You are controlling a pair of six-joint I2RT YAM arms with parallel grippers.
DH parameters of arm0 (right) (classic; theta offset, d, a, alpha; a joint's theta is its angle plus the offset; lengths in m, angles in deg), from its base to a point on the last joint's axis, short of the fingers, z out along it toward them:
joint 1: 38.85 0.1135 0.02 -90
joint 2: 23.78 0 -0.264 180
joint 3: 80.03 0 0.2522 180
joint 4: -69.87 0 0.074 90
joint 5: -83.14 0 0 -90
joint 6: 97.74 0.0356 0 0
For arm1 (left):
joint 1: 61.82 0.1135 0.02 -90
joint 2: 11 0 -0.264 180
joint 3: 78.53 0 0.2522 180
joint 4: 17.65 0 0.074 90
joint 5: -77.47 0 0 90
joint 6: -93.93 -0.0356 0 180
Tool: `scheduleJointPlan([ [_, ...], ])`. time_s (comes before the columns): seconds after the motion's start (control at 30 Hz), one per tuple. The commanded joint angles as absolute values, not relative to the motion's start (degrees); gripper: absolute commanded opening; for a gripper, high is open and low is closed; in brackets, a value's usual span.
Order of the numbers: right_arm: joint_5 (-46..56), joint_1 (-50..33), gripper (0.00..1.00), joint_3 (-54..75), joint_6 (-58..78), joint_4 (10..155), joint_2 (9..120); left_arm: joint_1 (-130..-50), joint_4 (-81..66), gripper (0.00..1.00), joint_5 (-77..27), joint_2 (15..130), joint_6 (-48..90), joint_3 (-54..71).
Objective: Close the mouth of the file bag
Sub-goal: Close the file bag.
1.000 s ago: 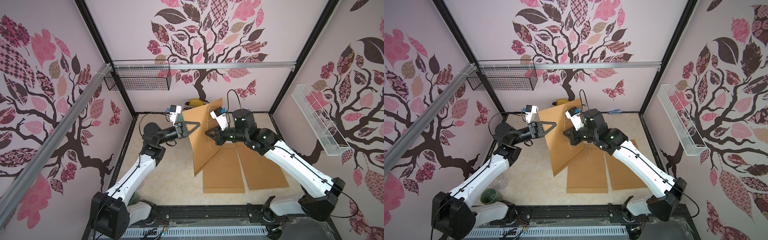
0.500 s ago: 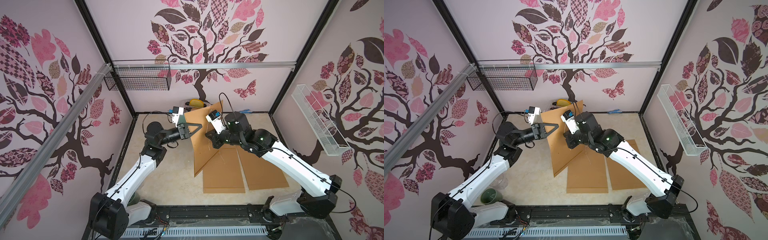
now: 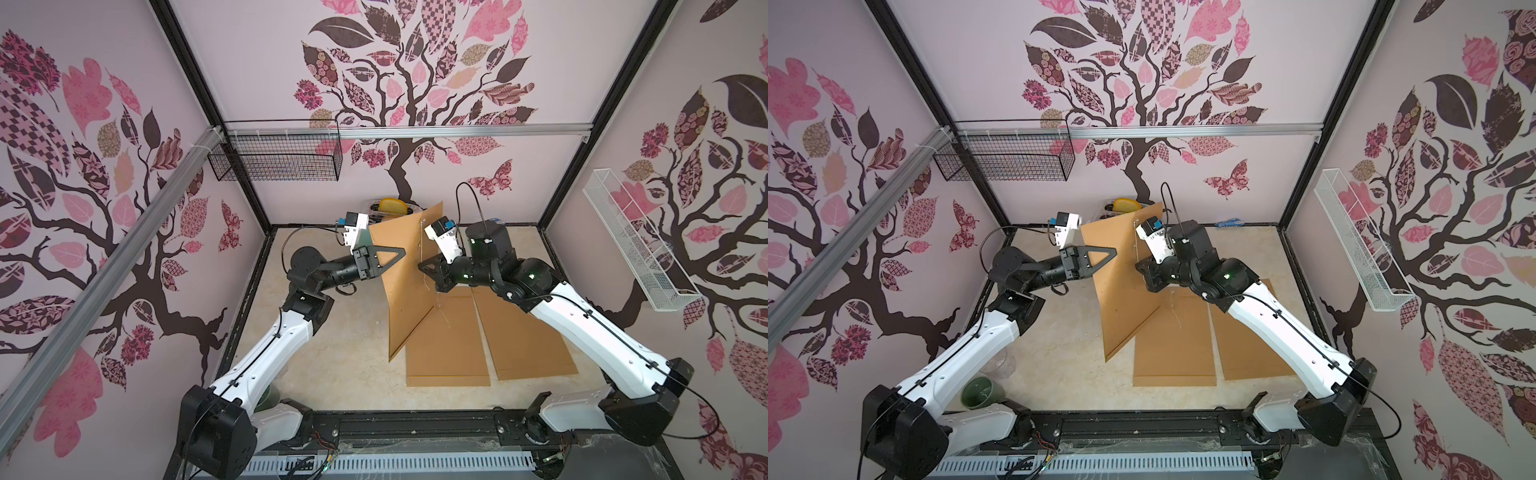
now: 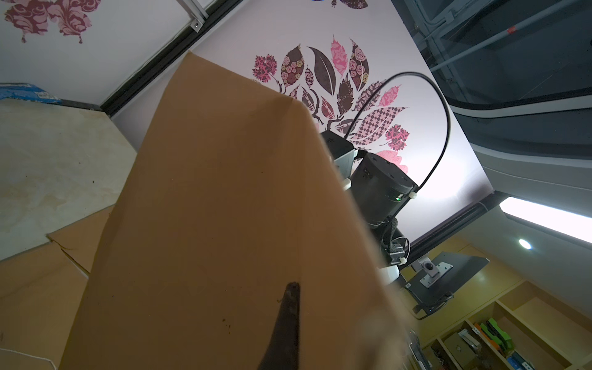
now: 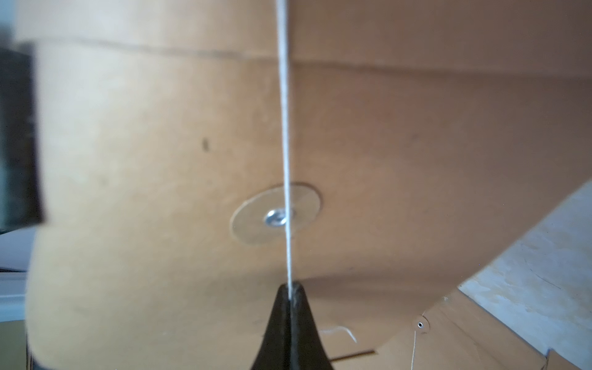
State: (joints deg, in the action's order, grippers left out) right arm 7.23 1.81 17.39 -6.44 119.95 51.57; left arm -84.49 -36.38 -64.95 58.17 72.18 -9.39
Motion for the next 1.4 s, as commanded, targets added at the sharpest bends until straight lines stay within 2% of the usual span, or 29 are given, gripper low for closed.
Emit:
scheduleJointPlan([
  [0.0,9.13,1.94,0.0,13.2,-4.75,116.12,47.85,-84.85,-33.42,0.0,-61.71,55.62,67.36,-7.16],
  [0.07,10.93,1.93,0.0,11.47,-3.96,114.23,46.84,-84.85,-34.73,0.0,-61.78,55.96,68.51,-7.02],
  [0.17,13.21,1.91,0.09,10.86,-3.02,113.73,46.83,-84.85,-36.78,0.0,-62.03,56.55,70.31,-7.05],
  [0.23,13.99,1.79,0.12,10.38,-2.83,113.19,46.88,-84.85,-37.34,0.0,-62.06,56.43,70.76,-7.22],
  [0.5,15.38,1.43,0.11,8.35,-1.4,109.71,47.1,-84.85,-39.12,0.0,-62.09,55.97,72.37,-7.95],
  [0.63,15.14,1.39,0.04,7.75,-0.59,108.51,47.06,-84.84,-39.83,0.0,-62.07,56.06,73.01,-7.98],
  [0.67,14.63,1.36,0.0,7.7,-0.34,108.49,47.02,-84.85,-39.71,0.0,-62.08,56.06,72.95,-7.86],
  [0.83,11.95,1.4,0.0,9.76,-0.78,113.75,46.38,-84.85,-36.84,0.0,-61.52,55.54,71.68,-7.91],
  [1.03,3.84,1.8,0.0,13.17,-6.5,121.04,46.32,-84.8,-36.32,0.0,-59.29,55.54,71.61,-8.99],
  [1.37,-4.75,9.33,0.0,17.73,-10.04,124.74,49.89,-84.85,-32.34,0.0,-58.78,55.64,70.29,-8.16],
])
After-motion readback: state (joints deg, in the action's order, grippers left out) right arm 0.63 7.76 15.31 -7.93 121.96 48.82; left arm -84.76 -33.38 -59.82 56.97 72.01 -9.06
